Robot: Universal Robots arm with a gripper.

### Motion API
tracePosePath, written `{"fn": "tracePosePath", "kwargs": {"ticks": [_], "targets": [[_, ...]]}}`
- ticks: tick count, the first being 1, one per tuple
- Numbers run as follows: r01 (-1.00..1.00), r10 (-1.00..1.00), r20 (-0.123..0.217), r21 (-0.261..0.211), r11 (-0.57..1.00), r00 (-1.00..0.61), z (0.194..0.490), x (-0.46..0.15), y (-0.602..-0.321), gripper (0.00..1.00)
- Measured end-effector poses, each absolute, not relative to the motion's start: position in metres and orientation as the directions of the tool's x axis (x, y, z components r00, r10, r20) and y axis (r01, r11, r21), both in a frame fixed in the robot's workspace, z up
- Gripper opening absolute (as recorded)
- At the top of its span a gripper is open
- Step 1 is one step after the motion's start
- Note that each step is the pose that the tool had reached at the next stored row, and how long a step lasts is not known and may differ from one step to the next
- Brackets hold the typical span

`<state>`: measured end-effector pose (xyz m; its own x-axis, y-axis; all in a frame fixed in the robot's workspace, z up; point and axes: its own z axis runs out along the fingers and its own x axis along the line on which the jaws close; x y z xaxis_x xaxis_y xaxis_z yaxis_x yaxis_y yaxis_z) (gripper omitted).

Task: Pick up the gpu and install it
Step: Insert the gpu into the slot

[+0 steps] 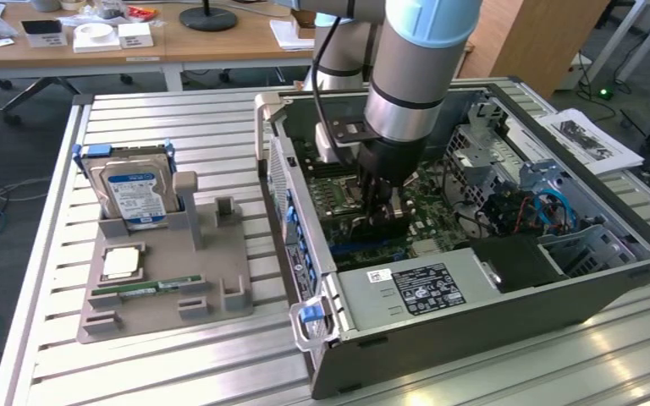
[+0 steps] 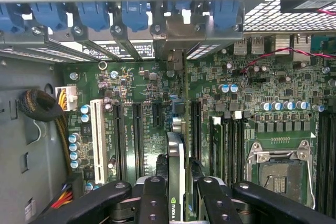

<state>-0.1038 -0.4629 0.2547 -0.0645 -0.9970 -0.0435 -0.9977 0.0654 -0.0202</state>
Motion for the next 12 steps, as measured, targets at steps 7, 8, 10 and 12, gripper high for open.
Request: {"fn": "tracePosePath", "kwargs": {"ticks": [7,8,10,12], "targets": [[-0.998,-0.997,-0.044,-0.021,0.065,-0.064,0.254,-0.1045,-0.4628,0.26],[-0.998,-0.997,-0.044,-0.021,0.065,-0.064,0.2539,-0.105,-0.4628,0.26],[-0.998,-0.997,-0.045,-0.022,0.063,-0.062,0.2536,-0.1057,-0.4629,0.26],[-0.998,-0.997,-0.044,-0.022,0.061,-0.06,0.2536,-0.1058,-0.4629,0.26]]}}
